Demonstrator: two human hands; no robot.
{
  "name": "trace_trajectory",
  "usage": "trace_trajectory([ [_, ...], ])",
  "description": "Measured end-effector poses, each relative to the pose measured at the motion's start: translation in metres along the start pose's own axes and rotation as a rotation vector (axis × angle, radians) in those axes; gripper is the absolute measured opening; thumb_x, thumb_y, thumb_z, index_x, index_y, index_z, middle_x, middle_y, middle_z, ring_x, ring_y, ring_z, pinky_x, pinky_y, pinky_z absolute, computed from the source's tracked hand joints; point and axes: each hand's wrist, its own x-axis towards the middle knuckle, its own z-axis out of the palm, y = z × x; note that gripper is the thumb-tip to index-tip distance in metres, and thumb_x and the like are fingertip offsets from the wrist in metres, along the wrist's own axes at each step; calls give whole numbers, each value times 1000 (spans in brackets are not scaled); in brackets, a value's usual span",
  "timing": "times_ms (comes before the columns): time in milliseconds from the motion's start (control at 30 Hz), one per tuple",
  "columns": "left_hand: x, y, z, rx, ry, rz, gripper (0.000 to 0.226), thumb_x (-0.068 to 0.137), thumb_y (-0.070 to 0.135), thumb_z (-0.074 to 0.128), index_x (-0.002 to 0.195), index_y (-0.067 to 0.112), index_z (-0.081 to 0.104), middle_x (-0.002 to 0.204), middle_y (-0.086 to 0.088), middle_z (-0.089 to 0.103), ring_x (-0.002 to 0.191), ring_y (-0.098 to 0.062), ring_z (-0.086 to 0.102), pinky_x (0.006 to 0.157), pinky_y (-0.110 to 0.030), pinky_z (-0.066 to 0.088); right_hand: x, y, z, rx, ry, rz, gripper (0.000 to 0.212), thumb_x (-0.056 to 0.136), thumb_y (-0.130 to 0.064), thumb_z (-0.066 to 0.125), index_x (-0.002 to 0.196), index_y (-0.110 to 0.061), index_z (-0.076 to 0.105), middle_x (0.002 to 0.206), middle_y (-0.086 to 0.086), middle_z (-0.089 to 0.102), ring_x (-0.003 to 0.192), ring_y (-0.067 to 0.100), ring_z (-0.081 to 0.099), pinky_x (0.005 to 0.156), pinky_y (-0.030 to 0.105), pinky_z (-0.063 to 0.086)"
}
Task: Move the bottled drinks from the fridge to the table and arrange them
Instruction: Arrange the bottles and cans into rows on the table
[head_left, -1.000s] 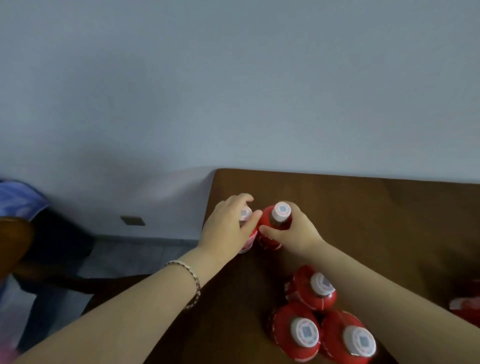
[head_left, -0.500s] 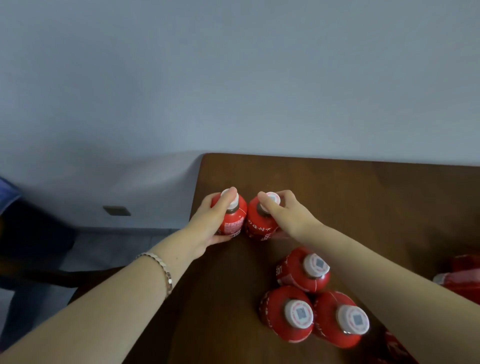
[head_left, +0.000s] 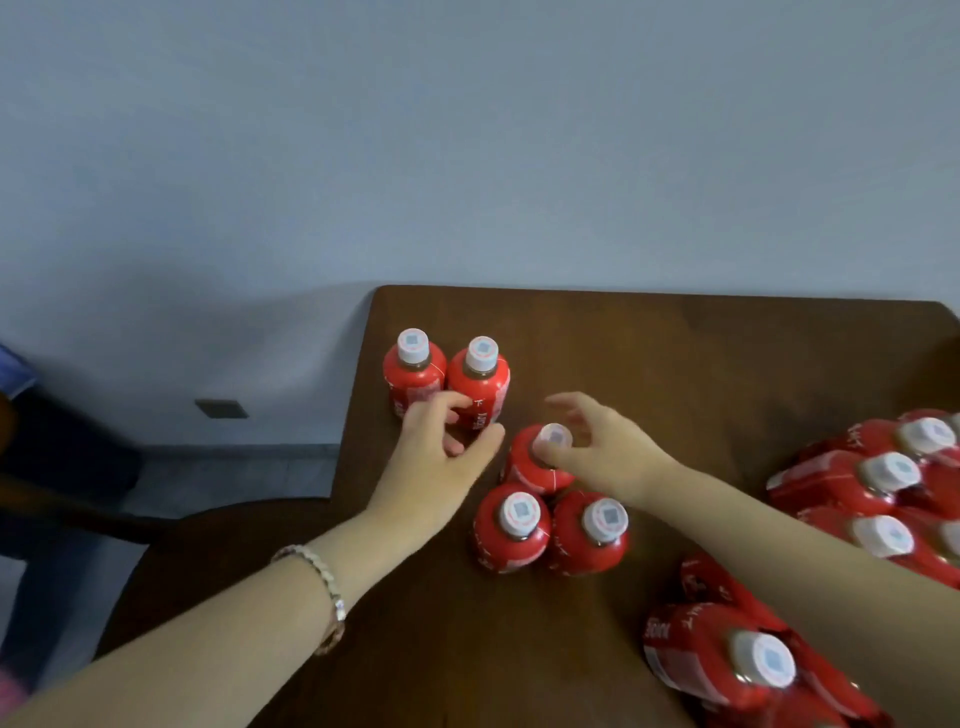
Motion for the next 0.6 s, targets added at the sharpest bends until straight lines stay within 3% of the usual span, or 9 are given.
trace_trajectory([
  [67, -18, 4, 12, 222, -324, 26, 48, 80, 48, 65, 121, 37, 43, 123, 10, 36, 110, -7, 45, 91, -26, 45, -8, 11, 7, -72, -42, -31, 65, 84, -37, 64, 141, -31, 33, 142, 1, 41, 124, 19, 47, 100, 30, 40],
  [133, -26, 4, 22, 425, -379, 68, 47, 78, 47, 67, 118, 34, 46, 128, 7, 35, 121, -13, 36, 99, -31, 40, -7, 10, 11, -144, 49, -30, 59, 85, -32, 65, 138, -25, 39, 138, 2, 45, 122, 20, 48, 97, 29, 40],
  [200, -30, 3, 26, 411, -345, 46, 42, 81, 40, 67, 117, 31, 46, 136, 3, 31, 127, -18, 35, 101, -32, 39, -3, 5, 14, -169, 133, -11, 42, 84, -29, 66, 124, -22, 51, 125, 4, 52, 107, 19, 54, 87, 28, 45],
  [300, -33, -5, 25, 317, -302, 20, 37, 85, 29, 65, 116, 29, 46, 145, 1, 26, 129, -20, 40, 103, -31, 40, -4, 0, 21, -110, 155, 42, 32, 84, -29, 66, 113, -21, 54, 113, 4, 52, 95, 20, 56, 78, 28, 47],
  [467, -24, -23, 1, 150, -3, -4, 20, 85, 19, 66, 97, 20, 49, 117, -1, 50, 103, -12, 52, 78, -16, 41, -2, -16, 39, 80, 234, 115, 39, 84, -33, 66, 117, -20, 52, 118, 7, 48, 105, 27, 55, 92, 39, 49],
  [600, -3, -30, -10, 105, 104, -41, 27, 85, 17, 67, 98, 21, 44, 106, 1, 55, 104, -17, 55, 83, -29, 48, 15, -34, 62, 267, 254, 175, 48, 81, -40, 67, 121, -19, 48, 122, 11, 43, 112, 33, 50, 97, 46, 45],
])
